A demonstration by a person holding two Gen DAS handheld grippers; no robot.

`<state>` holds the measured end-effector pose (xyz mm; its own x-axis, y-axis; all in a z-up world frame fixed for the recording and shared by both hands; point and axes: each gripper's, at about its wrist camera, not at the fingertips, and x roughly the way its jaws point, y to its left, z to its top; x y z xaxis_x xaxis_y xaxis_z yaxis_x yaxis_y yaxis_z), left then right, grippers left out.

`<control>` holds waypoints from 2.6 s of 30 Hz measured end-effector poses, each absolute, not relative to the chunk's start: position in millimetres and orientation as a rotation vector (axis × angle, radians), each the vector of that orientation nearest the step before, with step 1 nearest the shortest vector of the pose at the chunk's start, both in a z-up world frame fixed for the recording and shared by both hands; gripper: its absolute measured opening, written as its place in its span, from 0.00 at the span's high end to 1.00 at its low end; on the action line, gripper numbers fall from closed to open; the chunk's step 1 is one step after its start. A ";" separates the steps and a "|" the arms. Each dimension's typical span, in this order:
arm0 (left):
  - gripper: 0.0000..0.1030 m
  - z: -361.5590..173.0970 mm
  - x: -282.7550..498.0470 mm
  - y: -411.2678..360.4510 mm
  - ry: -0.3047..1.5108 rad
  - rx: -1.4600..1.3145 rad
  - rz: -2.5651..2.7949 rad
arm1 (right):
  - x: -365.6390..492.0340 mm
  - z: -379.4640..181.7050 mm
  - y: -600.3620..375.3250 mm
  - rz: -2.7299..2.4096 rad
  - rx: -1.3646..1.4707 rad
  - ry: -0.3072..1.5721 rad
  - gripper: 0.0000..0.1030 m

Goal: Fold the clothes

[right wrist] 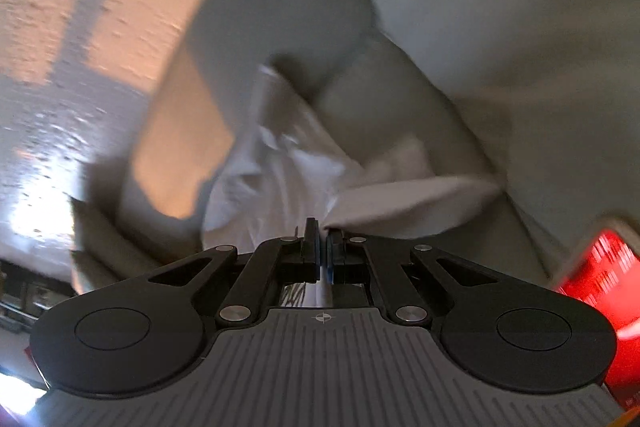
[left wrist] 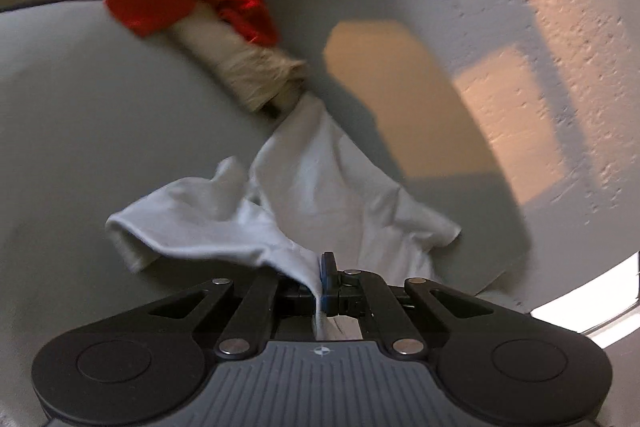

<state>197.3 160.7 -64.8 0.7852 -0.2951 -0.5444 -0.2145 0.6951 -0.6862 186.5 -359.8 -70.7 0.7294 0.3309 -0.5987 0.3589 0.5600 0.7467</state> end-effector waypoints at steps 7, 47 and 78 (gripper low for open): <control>1.00 -39.6 165.9 154.6 0.680 -0.665 -0.048 | 157.1 -74.6 -352.4 -0.063 0.944 0.813 0.98; 0.75 -79.1 110.1 -16.2 1.049 0.031 -0.121 | 105.0 -80.3 -237.4 0.182 0.380 1.035 0.75; 0.68 -93.6 146.6 -90.7 1.020 0.117 -0.382 | 202.2 -110.4 -419.7 -0.067 0.538 1.065 0.58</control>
